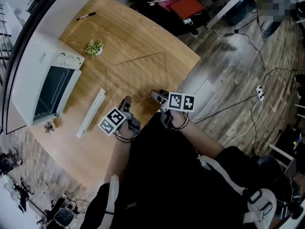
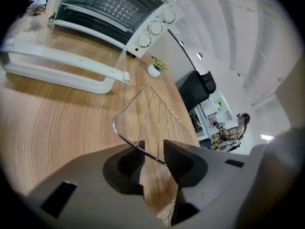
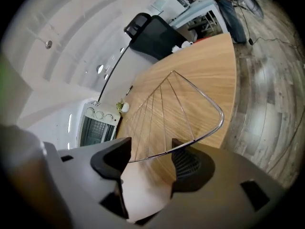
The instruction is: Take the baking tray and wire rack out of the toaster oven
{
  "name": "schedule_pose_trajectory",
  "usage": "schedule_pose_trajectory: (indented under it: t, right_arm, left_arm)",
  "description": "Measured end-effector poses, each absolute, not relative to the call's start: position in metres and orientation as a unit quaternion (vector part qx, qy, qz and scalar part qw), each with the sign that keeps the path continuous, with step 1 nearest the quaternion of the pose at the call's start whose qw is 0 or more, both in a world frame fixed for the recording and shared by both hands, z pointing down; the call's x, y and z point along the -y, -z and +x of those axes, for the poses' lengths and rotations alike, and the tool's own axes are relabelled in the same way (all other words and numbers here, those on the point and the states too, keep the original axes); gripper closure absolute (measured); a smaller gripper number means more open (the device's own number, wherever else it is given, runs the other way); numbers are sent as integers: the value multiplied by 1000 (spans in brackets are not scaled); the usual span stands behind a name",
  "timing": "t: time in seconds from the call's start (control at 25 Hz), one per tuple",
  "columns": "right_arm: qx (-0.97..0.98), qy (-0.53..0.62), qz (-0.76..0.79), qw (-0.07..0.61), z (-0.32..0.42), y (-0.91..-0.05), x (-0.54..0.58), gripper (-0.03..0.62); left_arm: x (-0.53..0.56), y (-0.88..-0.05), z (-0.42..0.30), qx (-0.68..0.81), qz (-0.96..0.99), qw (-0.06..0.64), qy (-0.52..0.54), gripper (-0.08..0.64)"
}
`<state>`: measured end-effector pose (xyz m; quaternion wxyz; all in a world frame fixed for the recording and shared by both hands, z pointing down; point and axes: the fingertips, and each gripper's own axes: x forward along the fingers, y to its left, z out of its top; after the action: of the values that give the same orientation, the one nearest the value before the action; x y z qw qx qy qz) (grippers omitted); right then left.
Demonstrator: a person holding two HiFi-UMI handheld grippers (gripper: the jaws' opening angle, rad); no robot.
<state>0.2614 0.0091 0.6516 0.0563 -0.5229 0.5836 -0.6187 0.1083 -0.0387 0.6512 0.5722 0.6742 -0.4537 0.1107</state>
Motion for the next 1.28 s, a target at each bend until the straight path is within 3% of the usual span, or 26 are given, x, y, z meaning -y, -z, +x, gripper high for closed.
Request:
schedule_pose_trajectory:
  t: [0.36,0.96,1.28]
  right_arm:
    - [-534,691,-483,68,251,-661,-16,273]
    - [-524,707,-470,72,234,-667,-29,287]
    - [-590,662,-457,66,214,-638,-8,305]
  left_arm:
    - [30,-672,98,475,639,586,-151,382]
    - [13,-676,88,472,616,610,-163,364]
    - [15,-649,76,488,641,580,-122,364]
